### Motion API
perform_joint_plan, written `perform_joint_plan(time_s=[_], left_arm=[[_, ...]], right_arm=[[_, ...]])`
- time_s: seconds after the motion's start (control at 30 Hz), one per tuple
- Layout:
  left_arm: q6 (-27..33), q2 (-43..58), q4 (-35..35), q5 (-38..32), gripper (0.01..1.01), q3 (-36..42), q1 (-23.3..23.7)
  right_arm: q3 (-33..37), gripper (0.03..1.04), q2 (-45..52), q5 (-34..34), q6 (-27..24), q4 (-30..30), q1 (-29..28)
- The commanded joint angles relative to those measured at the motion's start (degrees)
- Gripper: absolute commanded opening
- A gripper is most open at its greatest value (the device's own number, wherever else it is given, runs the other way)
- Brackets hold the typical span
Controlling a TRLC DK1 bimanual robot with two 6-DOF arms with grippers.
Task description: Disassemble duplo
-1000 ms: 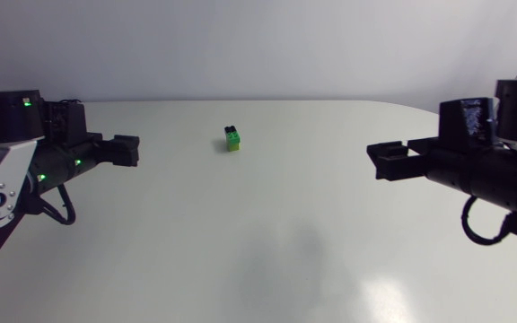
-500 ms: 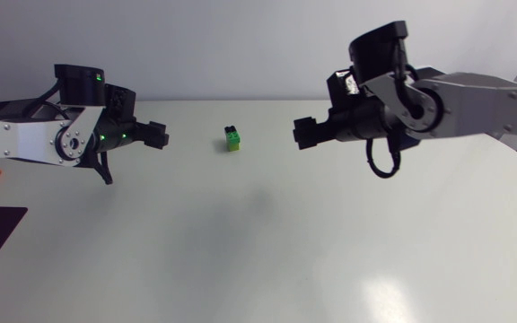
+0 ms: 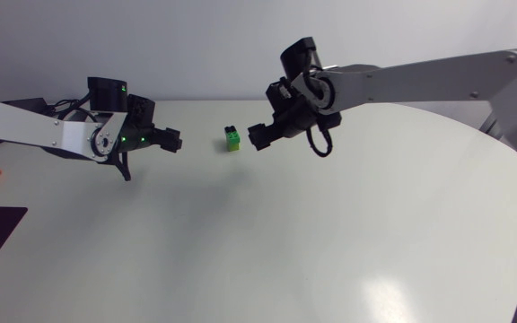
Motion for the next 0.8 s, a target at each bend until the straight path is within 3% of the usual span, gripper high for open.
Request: perform_joint_plan(time_s=[0.0, 0.3, 0.6, 0.77], left_arm=[[0.9, 3.6, 0.8, 1.6, 0.869, 4.6, -0.5], [0.7, 15.4, -3.0, 3.8, 0.867, 19.6, -5.3], [0.3, 21.8, -3.9, 5.3, 0.867, 27.3, -5.8], [-0.6, 26.2, -7.6, 6.9, 0.867, 32.9, -6.0]], right_arm=[[3.9, 0.97, 4.1, 0.1, -0.7, -1.9, 1.1], [10.8, 0.97, 9.8, 0.1, -0.2, -2.2, 1.4], [25.7, 0.97, 20.0, 0.2, 0.5, -7.1, 2.6], [25.9, 0.97, 19.9, 3.0, 1.9, -7.5, 1.3]])
